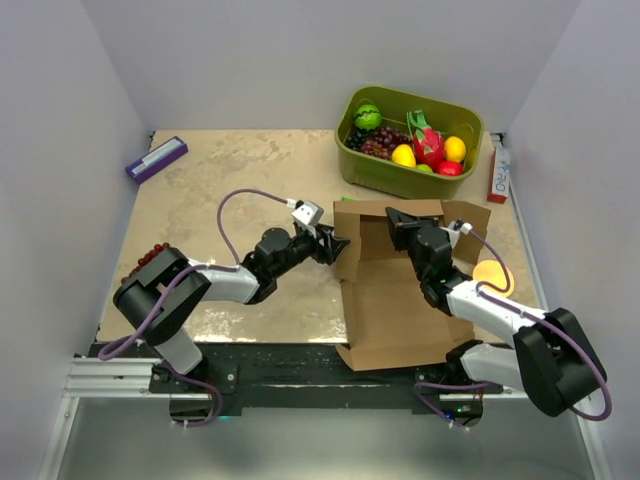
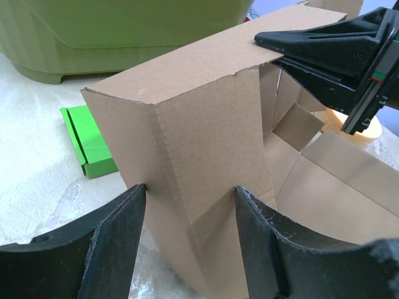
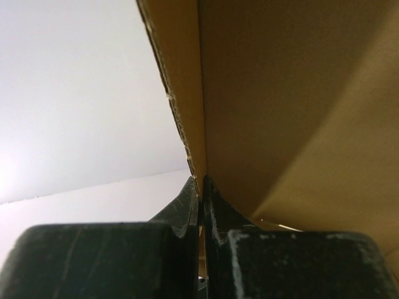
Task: Fold the paper box
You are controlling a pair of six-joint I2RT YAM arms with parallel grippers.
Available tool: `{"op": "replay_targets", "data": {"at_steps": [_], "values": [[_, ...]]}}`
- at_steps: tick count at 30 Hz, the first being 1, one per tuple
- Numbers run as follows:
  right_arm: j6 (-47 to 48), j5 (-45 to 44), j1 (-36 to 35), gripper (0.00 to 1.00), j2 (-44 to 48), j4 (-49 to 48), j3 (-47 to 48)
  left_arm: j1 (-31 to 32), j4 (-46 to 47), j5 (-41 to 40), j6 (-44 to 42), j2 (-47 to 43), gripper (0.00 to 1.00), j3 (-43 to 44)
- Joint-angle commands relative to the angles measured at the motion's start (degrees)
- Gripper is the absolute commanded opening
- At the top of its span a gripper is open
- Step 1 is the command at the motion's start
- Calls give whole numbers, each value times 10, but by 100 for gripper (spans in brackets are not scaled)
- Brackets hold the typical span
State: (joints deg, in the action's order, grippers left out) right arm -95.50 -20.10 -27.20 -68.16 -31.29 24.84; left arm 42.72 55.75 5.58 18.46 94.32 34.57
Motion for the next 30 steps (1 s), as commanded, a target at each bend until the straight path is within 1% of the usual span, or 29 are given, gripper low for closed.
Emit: {"op": "replay_targets", "data": {"at_steps": [1, 5, 11, 14, 15, 17, 25, 27, 30], "values": [[17, 37, -13, 0, 3, 50, -6, 13, 6, -51, -14, 24, 63, 43], [17, 37, -14, 0, 3, 51, -4, 28, 3, -54, -15, 39, 63, 50], [17, 36, -14, 0, 8, 55, -6, 45, -36, -134, -26, 31, 65, 50], [17, 34, -13, 0, 13, 56, -6, 47, -68, -189, -34, 24, 65, 52], [18, 33, -14, 0, 15, 57, -6, 47, -77, -218, -46, 21, 64, 50], [20, 33, -14, 0, 16, 59, -6, 47, -85, -248, -63, 13, 64, 46], [21, 35, -14, 0, 23, 64, -5, 64, -130, -308, -108, 42, 61, 83], [23, 33, -13, 0, 26, 66, -4, 67, -144, -337, -115, 46, 61, 88], [25, 31, -13, 0, 32, 71, -3, 69, -142, -342, -125, 40, 61, 83]]}}
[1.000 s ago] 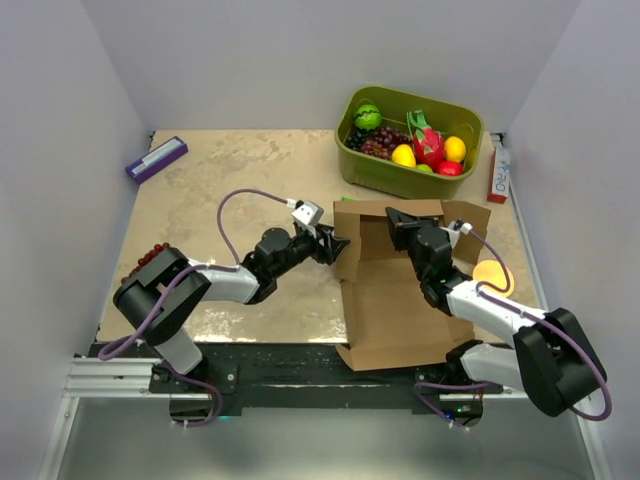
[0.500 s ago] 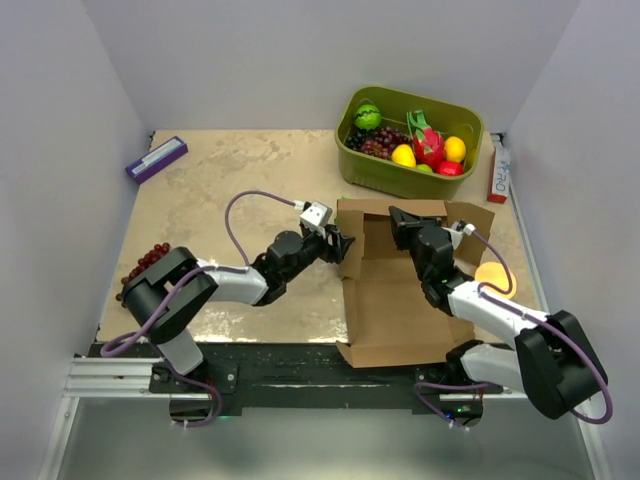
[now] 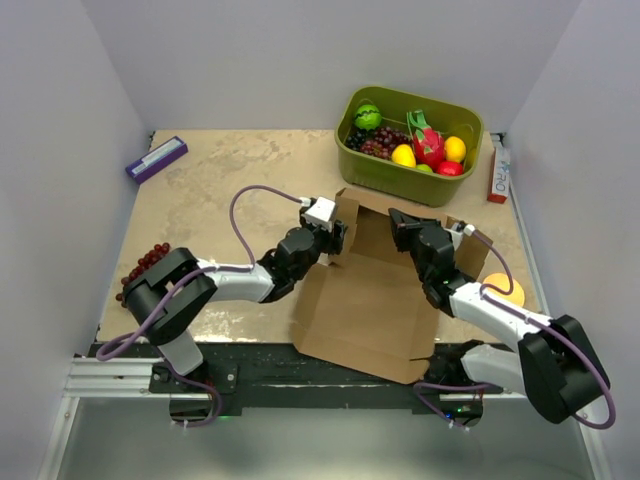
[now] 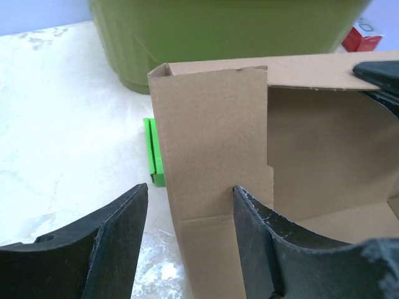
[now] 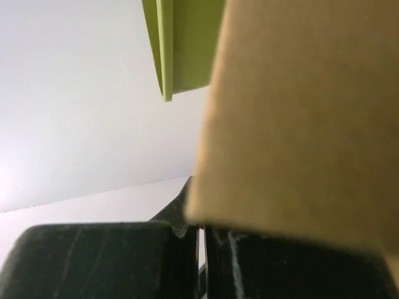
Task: Fold the paper box
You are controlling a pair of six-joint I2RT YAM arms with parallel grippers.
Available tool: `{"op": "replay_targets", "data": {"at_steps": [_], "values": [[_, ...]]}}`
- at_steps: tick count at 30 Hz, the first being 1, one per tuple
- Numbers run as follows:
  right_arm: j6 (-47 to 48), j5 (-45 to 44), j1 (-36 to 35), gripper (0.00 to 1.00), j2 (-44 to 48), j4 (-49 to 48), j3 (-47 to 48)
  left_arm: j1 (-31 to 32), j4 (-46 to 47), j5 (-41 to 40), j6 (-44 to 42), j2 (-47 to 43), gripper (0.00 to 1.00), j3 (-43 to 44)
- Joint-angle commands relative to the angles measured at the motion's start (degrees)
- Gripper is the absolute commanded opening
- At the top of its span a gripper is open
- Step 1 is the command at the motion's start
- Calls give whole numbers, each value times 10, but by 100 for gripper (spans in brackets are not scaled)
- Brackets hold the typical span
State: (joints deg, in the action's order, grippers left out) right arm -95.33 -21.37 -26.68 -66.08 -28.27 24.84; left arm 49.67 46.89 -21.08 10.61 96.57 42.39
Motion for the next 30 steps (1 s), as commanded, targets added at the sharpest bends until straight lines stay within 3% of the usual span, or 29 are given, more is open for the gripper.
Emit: {"op": "replay_targets", "data": {"at_steps": [1, 8, 21, 30], "values": [[23, 44, -19, 0, 10, 42, -3, -1, -46, -65, -49, 17, 62, -4], [25, 50, -18, 0, 9, 38, -4, -1, 55, 97, -59, 14, 66, -54], [51, 49, -18, 0, 31, 49, 5, -10, 79, 148, -61, 3, 67, -91], [88, 48, -18, 0, 53, 59, -9, -27, 99, 205, -56, -45, 72, -127]]}}
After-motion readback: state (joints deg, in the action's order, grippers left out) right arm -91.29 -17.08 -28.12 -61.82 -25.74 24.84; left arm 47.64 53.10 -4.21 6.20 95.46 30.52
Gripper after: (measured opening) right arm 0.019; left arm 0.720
